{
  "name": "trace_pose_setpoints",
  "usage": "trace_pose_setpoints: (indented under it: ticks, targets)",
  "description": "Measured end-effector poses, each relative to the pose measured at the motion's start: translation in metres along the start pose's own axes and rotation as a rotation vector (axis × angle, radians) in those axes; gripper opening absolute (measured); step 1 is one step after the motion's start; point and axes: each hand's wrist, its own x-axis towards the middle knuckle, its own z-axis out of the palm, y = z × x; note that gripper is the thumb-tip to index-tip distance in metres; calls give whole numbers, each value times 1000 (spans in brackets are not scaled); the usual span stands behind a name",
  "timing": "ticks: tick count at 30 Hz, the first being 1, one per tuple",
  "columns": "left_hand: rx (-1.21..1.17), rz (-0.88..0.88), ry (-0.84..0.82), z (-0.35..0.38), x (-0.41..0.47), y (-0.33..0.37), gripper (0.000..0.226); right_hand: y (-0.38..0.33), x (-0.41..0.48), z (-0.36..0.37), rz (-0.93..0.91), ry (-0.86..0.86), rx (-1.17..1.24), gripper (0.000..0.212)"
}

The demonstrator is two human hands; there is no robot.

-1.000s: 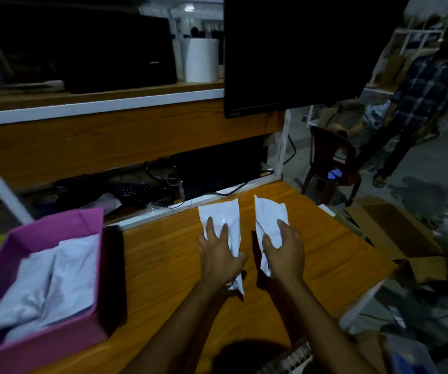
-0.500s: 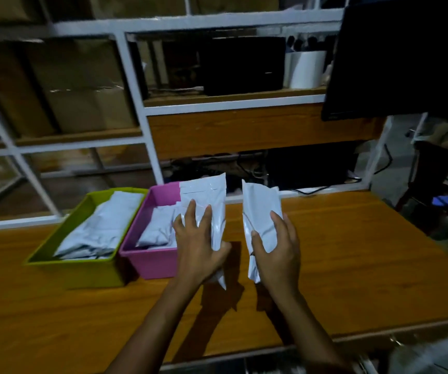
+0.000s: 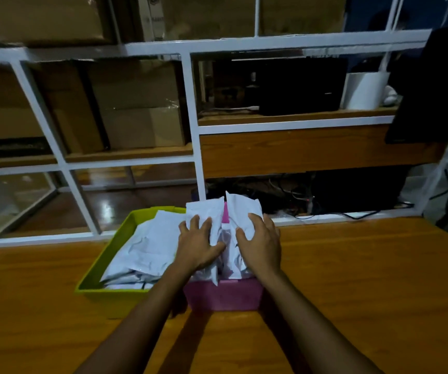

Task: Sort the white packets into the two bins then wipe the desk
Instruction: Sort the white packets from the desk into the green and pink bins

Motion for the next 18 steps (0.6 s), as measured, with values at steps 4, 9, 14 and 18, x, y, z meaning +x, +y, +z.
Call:
trace_pose_setpoints:
  ticks: [4,9,14,18]
  targets:
    - [76,65,-103,18,28,-16,97,3,27,49,21,-65,-137,49]
    - [66,23,-254,66,52,-33,78,19,47,99,70,-153,-341,45]
    - [86,-10,-402,92,54,-36,77,50,46,126,74,-425,-609,62]
    - [91,-18,-422,98,58,-40,78,49,51,122,94,-567,-619,68]
